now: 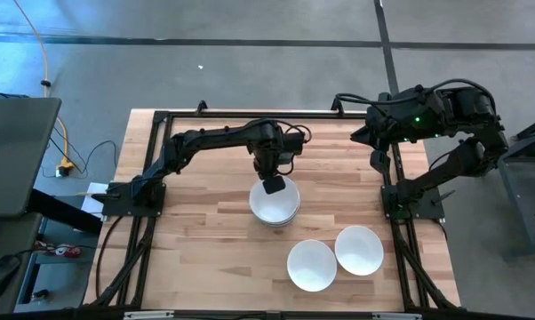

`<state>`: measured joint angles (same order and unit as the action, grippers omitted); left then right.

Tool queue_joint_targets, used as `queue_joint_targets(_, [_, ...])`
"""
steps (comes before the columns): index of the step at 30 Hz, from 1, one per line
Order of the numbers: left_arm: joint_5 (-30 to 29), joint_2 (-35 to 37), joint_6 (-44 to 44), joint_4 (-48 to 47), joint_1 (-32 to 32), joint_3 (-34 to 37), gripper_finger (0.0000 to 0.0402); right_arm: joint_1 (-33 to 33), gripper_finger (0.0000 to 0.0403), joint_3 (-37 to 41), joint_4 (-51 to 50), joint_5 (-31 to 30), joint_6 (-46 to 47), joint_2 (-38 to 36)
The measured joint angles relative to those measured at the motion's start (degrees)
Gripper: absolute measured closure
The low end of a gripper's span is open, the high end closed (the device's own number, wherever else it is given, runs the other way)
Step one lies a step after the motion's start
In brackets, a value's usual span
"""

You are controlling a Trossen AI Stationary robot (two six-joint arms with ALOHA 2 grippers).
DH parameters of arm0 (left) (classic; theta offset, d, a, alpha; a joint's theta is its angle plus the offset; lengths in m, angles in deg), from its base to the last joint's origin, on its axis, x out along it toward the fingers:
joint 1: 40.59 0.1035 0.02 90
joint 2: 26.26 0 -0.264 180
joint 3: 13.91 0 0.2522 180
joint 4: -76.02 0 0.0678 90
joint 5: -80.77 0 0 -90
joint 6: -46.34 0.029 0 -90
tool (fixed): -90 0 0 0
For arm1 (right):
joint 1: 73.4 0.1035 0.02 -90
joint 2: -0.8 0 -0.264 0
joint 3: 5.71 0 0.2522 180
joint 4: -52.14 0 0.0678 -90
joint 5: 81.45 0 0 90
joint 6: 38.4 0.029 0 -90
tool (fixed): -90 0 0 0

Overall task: Nest bowls inside each other
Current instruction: Stack the white bowl on top of the white bowl

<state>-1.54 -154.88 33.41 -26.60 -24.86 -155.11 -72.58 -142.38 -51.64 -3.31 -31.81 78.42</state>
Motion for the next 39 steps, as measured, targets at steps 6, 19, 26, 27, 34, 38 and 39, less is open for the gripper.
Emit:
queue_joint_targets(6, [-0.49,0.02,-0.48,0.17,-0.07,0.66,0.0401,0.0,0.0379,0.01,0.0,0.01,0.02,0.02])
queue_joint_targets(19, [-0.25,-2.03,-0.4,0.84,-0.81,2.07,0.0401,0.0,0.0379,0.04,0.0,0.01,0.66,0.04])
queue_joint_targets(26, [0.09,-1.95,0.0,2.44,-1.0,1.35,0.0401,0.0,0.0379,0.04,0.0,0.01,0.66,0.04])
queue_joint_targets(27, [0.0,-1.95,0.03,2.11,-0.89,0.75,0.04,0.0,0.0379,0.04,0.02,0.01,0.54,0.04])
queue_joint_targets(34, [0.01,-1.84,2.29,1.76,-0.61,-4.57,0.0342,0.0,0.0379,0.04,0.02,0.01,0.48,0.04])
queue_joint_targets(38, [0.41,-1.84,3.09,1.81,-0.68,-7.04,0.0288,0.0,0.0379,0.04,0.01,0.01,0.48,0.04])
queue_joint_targets(39, [0.43,-1.83,3.4,1.8,-0.61,-7.46,0.0276,0.0,0.0379,0.04,0.0,0.01,0.48,0.04])
